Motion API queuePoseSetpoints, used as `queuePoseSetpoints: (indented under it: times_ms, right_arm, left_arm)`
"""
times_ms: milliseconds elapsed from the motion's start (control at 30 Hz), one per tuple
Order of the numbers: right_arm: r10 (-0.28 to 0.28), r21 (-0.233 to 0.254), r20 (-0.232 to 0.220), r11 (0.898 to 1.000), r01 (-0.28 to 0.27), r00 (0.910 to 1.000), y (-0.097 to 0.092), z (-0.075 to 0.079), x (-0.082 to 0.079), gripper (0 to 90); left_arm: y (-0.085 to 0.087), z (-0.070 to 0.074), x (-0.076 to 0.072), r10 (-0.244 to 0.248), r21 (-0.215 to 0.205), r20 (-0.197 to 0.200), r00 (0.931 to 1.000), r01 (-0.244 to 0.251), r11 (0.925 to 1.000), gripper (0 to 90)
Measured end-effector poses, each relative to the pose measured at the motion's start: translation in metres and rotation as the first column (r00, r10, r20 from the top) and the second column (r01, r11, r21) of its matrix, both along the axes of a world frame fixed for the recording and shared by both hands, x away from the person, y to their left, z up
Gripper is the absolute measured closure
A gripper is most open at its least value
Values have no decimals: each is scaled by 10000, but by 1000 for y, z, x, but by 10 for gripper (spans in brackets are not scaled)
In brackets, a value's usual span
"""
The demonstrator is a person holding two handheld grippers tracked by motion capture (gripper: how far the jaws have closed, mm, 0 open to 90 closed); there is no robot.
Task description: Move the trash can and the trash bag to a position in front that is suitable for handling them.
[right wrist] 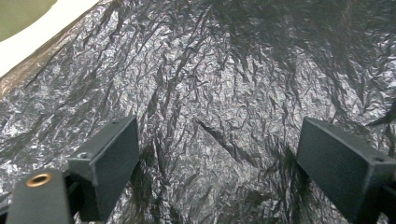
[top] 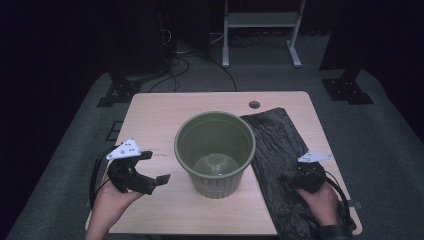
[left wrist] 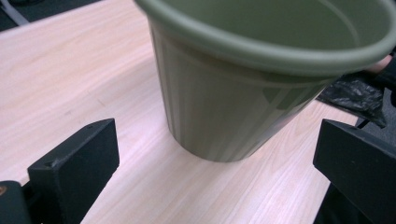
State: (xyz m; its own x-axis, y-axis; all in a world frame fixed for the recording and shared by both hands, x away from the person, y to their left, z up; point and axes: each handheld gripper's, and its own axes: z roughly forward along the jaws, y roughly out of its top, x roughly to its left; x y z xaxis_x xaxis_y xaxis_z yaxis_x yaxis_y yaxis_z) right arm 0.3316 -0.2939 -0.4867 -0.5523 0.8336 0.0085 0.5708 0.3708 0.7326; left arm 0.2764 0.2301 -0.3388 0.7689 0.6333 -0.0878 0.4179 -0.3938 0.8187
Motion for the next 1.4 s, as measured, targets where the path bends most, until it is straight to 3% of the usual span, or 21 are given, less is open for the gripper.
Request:
queuePoseSetpoints:
  times_ms: [300,733,1033,1400]
  right_arm:
    - [-6,1,0,10000,6,10000,0,0,0,121]
    - [22,3,-14,10000,-22,10000,0,0,0,119]
    - [25,6,-15,10000,-25,10000,0,0,0,119]
    - [33,-2,-21,10000,-33,10000,0,0,0,118]
  left_arm:
    - [0,-32,2,346,3,422,9985,-346,9994,0]
    - [-4,-72,10,407,433,584,9975,-433,9981,0]
    - [-4,-96,17,629,510,557,9965,-657,9965,0]
    - [-9,-128,28,608,1242,282,9978,-638,9902,0]
